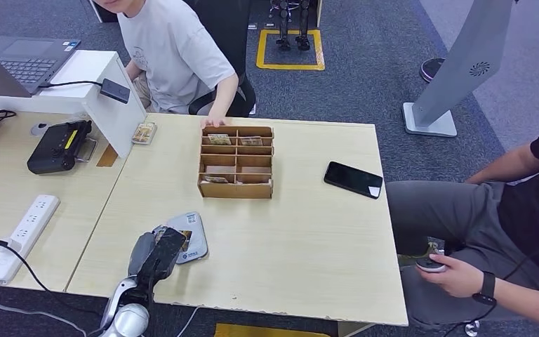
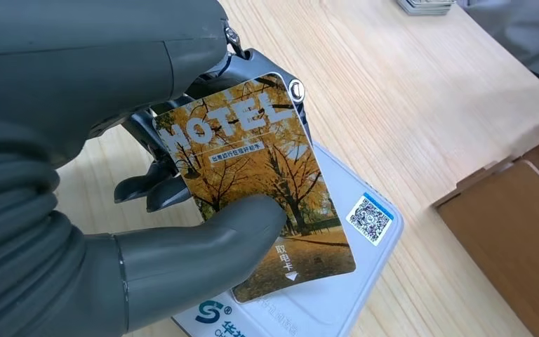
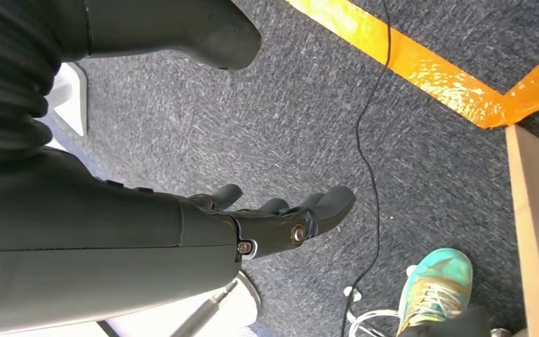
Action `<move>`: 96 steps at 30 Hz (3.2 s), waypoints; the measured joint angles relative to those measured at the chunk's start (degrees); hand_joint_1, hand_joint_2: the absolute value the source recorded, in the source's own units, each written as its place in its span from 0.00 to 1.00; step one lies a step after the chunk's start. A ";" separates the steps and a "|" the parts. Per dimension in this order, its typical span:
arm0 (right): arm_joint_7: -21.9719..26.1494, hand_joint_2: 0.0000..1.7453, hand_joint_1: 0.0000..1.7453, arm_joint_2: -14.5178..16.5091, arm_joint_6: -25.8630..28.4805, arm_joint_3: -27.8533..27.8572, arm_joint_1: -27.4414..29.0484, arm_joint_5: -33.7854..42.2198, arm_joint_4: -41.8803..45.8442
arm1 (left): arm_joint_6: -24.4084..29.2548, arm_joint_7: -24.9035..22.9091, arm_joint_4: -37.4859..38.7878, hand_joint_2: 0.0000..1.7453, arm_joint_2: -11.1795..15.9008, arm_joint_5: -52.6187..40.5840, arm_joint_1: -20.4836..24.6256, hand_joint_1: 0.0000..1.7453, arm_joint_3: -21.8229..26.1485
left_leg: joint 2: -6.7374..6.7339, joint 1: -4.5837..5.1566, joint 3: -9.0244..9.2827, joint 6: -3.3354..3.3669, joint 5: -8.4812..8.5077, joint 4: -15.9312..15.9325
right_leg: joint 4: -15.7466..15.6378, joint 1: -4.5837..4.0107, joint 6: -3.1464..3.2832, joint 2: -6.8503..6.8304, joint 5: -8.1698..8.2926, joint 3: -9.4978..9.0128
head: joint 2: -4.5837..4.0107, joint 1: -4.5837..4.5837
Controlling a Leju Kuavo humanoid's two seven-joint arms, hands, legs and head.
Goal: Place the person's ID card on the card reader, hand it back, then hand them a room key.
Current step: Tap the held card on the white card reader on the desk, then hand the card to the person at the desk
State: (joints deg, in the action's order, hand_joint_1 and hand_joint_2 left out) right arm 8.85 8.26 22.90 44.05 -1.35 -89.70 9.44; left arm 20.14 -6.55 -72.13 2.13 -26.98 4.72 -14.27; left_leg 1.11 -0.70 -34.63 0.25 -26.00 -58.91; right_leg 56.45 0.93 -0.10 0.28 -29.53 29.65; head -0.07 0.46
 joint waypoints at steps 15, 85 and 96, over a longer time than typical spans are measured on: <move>0.05 1.00 0.00 -0.04 -0.31 -0.77 -0.22 -0.14 0.39 | 0.14 0.01 1.20 1.00 -0.60 -6.37 -0.04 1.00 0.00 | 0.01 0.00 0.01 0.00 0.00 0.00 | 0.00 0.00 0.00 0.00 0.00 -0.02 | 0.01 0.00; 2.77 1.00 0.00 -1.62 0.16 -4.22 0.46 0.10 -0.59 | 8.87 32.36 -19.85 1.00 7.08 -0.68 9.00 1.00 10.28 | -0.04 -0.03 0.00 -0.03 0.02 0.01 | 0.06 -0.02 0.02 0.04 0.00 0.09 | 0.01 0.00; 3.22 1.00 0.00 -2.62 -0.46 -5.67 0.43 -0.16 -0.59 | 12.22 26.93 -13.15 1.00 13.19 -17.52 11.37 1.00 7.30 | -0.04 -0.03 0.00 -0.03 0.03 0.00 | 0.06 -0.01 0.02 0.04 0.00 0.09 | 0.01 0.01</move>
State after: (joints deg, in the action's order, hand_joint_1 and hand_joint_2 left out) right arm 12.07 5.63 22.44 38.38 -0.92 -89.85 8.85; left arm 32.36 20.39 -85.28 15.32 -44.51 16.09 -6.97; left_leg 1.07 -0.73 -34.63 0.21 -25.97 -58.91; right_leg 56.51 0.92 -0.08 0.32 -29.53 29.74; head -0.07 0.46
